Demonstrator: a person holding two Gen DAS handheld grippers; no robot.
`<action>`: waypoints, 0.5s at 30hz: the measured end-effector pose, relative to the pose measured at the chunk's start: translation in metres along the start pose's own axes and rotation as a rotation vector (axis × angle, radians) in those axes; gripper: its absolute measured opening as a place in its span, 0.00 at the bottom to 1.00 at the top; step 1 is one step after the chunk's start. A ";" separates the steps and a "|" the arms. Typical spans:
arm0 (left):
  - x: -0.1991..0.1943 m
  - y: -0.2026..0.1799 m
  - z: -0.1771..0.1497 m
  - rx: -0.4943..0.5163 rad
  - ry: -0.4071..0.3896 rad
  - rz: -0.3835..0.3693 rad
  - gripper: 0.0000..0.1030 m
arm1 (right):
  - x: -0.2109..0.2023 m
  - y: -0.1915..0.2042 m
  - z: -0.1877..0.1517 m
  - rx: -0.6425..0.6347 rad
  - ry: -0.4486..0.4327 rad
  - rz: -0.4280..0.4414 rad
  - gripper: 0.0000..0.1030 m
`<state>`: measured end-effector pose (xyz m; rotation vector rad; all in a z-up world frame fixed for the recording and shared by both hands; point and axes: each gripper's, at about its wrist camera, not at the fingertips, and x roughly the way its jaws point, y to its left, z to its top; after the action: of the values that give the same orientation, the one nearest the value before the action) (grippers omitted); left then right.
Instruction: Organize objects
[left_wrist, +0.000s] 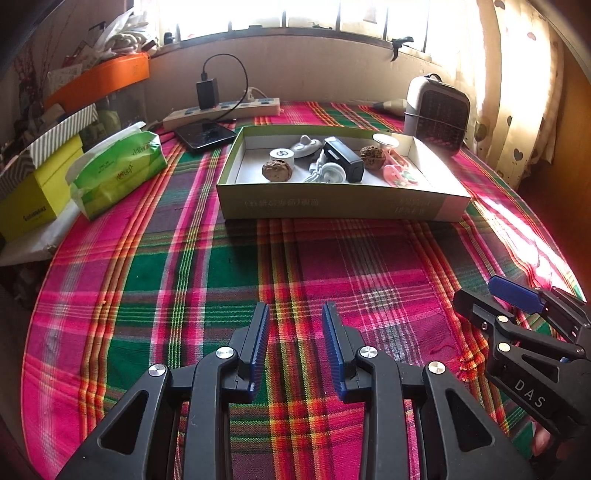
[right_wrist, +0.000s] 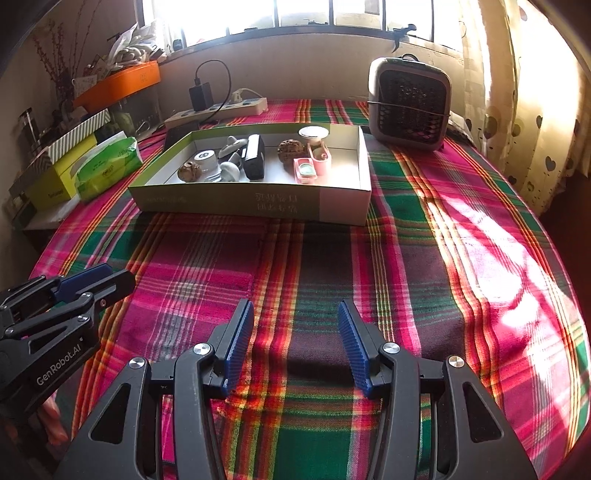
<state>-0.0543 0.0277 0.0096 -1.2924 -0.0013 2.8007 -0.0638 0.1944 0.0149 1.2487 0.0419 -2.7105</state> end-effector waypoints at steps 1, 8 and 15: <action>0.000 0.001 -0.002 -0.003 0.002 -0.003 0.27 | 0.000 0.000 -0.001 0.001 0.003 -0.002 0.47; 0.000 0.001 -0.009 -0.005 0.010 -0.006 0.27 | -0.002 0.002 -0.008 -0.004 0.007 -0.025 0.47; -0.001 0.001 -0.010 -0.013 -0.001 -0.006 0.27 | -0.004 0.006 -0.012 -0.008 -0.001 -0.050 0.51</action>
<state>-0.0460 0.0263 0.0035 -1.2912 -0.0230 2.8010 -0.0510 0.1900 0.0107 1.2612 0.0846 -2.7498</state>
